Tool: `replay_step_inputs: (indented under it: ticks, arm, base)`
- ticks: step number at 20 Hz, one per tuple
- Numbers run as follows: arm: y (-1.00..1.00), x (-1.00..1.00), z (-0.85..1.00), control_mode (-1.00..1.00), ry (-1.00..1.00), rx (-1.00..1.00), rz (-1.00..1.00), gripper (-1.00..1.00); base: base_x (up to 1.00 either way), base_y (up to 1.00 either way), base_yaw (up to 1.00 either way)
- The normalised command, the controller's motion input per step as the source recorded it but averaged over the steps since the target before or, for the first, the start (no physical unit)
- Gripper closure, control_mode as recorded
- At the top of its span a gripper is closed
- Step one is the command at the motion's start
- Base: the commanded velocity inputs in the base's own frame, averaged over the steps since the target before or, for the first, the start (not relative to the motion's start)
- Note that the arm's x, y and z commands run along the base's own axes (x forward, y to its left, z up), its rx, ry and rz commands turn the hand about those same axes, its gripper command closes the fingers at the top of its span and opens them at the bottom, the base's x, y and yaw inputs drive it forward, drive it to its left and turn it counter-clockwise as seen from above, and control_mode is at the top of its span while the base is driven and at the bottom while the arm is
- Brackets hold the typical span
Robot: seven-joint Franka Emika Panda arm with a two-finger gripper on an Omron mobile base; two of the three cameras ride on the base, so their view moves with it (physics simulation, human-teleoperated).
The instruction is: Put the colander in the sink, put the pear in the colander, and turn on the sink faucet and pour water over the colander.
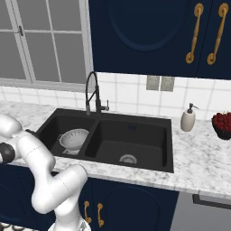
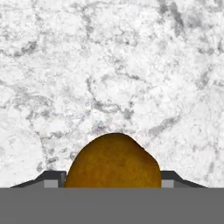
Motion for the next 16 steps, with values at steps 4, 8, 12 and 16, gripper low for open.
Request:
replay_step_inputs:
  ticks: [4,8,12,16]
  arm:
    - [-1.00,0.00,0.39,-1.00,0.01,0.00,-0.20,1.00]
    - [-1.00,-0.13,0.40,-1.00,0.01,0.00,-0.22,1.00]
    - [-1.00,-0.29,0.07,-1.00,0.00,0.00,-0.25,1.00]
    - [-1.00,-0.23,-0.08,-1.00,0.00,0.00,-0.27,1.00]
  base:
    - [0.00,0.00,0.00]
    - [0.00,0.00,0.00]
    - [0.00,0.00,0.00]
    - [0.00,0.00,0.00]
